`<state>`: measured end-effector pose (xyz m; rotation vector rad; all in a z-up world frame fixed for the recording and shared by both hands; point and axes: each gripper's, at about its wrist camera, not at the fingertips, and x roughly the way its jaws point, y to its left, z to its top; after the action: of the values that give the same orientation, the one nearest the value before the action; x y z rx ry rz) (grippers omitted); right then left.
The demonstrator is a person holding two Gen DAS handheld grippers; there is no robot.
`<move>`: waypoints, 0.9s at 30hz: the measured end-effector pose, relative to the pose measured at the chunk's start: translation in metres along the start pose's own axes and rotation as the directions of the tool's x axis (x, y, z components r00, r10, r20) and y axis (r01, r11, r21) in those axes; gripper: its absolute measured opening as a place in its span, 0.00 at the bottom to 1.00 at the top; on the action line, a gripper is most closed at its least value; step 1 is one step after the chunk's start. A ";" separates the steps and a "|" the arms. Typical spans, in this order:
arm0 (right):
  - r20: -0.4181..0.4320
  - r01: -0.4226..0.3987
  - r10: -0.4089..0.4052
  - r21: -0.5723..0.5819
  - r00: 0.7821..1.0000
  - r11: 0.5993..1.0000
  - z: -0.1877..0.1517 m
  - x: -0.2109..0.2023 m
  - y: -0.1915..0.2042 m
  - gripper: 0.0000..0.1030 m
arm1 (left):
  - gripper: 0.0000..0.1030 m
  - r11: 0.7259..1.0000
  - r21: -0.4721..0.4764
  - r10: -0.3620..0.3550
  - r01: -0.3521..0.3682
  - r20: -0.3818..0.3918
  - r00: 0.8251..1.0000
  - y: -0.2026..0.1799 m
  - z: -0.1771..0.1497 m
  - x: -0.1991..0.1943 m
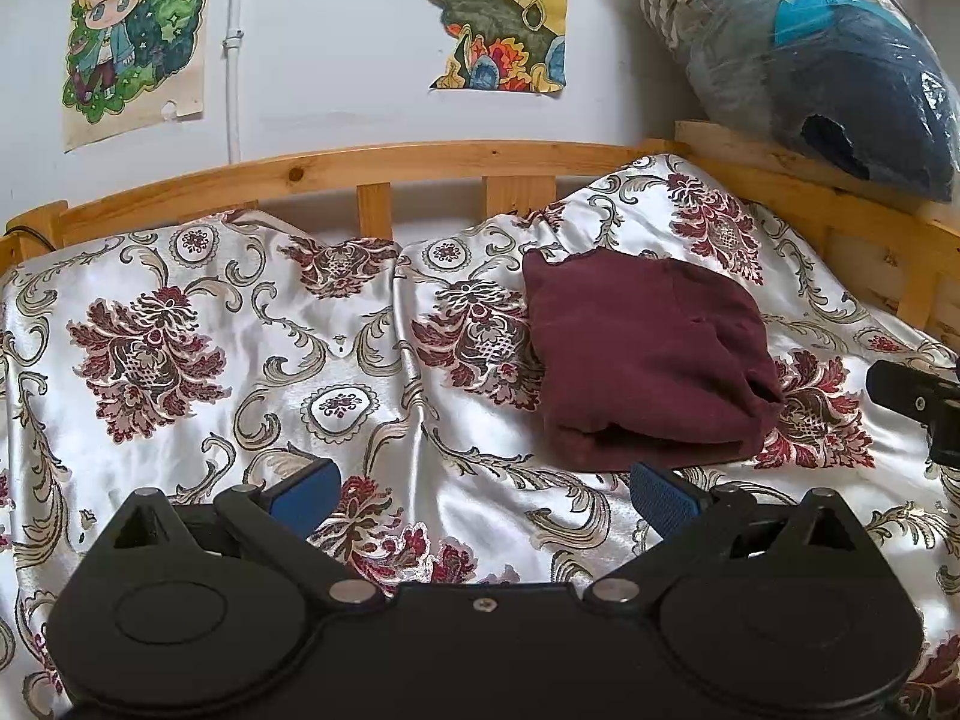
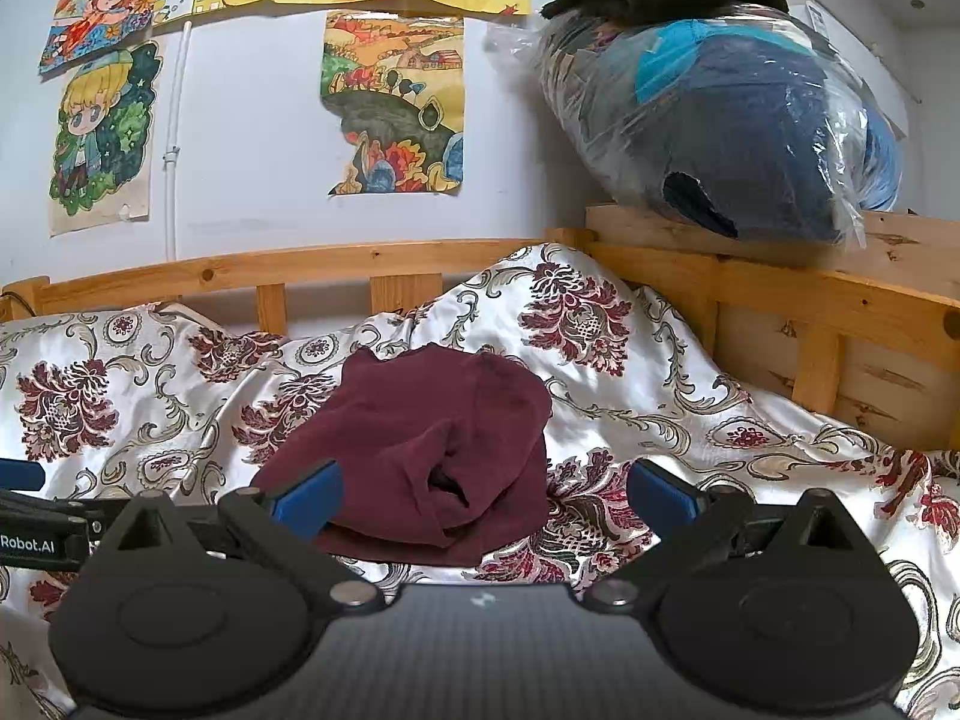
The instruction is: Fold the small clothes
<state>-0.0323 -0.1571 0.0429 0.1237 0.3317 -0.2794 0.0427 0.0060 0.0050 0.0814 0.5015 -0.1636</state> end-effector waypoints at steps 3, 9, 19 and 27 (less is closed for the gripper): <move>0.000 0.000 0.000 0.001 1.000 1.000 0.000 0.000 0.000 1.00 | 0.99 1.000 0.000 0.004 -0.004 0.000 1.000 0.000 0.000 0.000; -0.001 0.000 0.000 0.000 1.000 1.000 0.000 0.000 0.000 1.00 | 0.99 1.000 0.003 0.008 -0.008 -0.001 1.000 -0.001 0.000 0.000; -0.001 -0.001 0.001 0.000 1.000 1.000 0.000 0.000 0.000 1.00 | 0.99 1.000 0.001 0.007 -0.007 -0.007 1.000 0.001 -0.001 -0.001; -0.001 -0.001 0.001 0.000 1.000 1.000 0.000 0.000 0.000 1.00 | 0.99 1.000 0.006 0.006 -0.006 -0.014 1.000 0.001 -0.002 0.000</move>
<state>-0.0327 -0.1566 0.0429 0.1243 0.3328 -0.2785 0.0419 0.0075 0.0036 0.0901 0.5150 -0.1592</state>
